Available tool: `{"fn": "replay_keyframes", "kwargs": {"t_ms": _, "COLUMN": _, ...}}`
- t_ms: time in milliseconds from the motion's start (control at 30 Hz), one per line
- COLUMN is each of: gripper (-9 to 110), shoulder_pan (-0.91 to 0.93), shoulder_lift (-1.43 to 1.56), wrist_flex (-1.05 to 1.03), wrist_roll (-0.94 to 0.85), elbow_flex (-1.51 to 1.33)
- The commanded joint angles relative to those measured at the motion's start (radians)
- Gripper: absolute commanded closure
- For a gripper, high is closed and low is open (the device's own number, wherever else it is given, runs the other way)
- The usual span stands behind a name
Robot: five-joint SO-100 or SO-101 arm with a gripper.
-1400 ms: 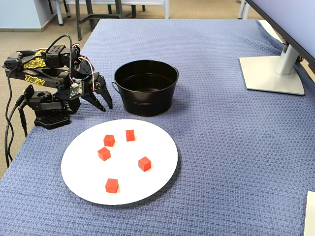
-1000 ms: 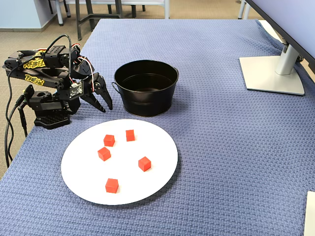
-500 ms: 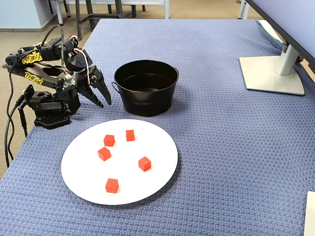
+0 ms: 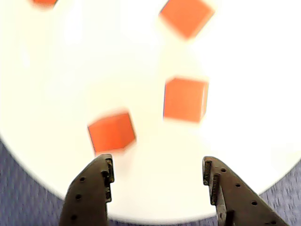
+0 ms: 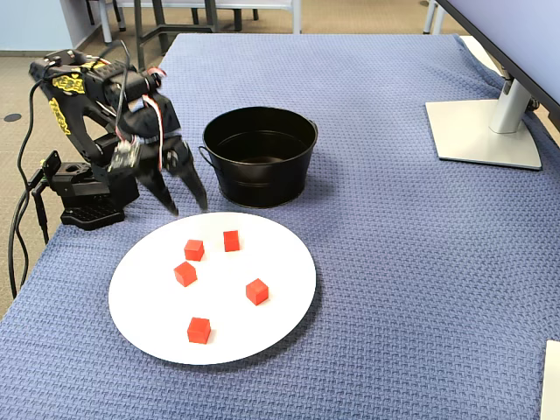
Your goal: Pick up the red cubes from the white plate and place them in the black recipient
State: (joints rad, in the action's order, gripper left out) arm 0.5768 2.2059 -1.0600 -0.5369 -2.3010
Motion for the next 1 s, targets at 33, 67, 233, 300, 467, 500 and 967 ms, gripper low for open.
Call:
{"fn": "replay_keyframes", "kwargs": {"t_ms": 33, "gripper": 83, "shoulder_pan": 0.055, "shoulder_lift": -0.193, "wrist_flex": 0.06, "wrist_roll": 0.003, "elbow_flex": 0.126}}
{"fn": "replay_keyframes", "kwargs": {"t_ms": 67, "gripper": 83, "shoulder_pan": 0.058, "shoulder_lift": -0.222, "wrist_flex": 0.075, "wrist_roll": 0.002, "elbow_flex": 0.13}}
{"fn": "replay_keyframes", "kwargs": {"t_ms": 233, "gripper": 82, "shoulder_pan": 0.067, "shoulder_lift": -0.331, "wrist_flex": 0.115, "wrist_roll": 0.008, "elbow_flex": 0.153}}
{"fn": "replay_keyframes", "kwargs": {"t_ms": 300, "gripper": 82, "shoulder_pan": 0.066, "shoulder_lift": -0.353, "wrist_flex": 0.118, "wrist_roll": 0.008, "elbow_flex": 0.164}}
{"fn": "replay_keyframes", "kwargs": {"t_ms": 467, "gripper": 82, "shoulder_pan": 0.06, "shoulder_lift": -0.408, "wrist_flex": 0.121, "wrist_roll": -0.046, "elbow_flex": 0.176}}
{"fn": "replay_keyframes", "kwargs": {"t_ms": 500, "gripper": 82, "shoulder_pan": 0.057, "shoulder_lift": -0.419, "wrist_flex": 0.129, "wrist_roll": -0.064, "elbow_flex": 0.176}}
{"fn": "replay_keyframes", "kwargs": {"t_ms": 967, "gripper": 101, "shoulder_pan": 0.071, "shoulder_lift": -0.506, "wrist_flex": 0.215, "wrist_roll": -0.141, "elbow_flex": 0.175}}
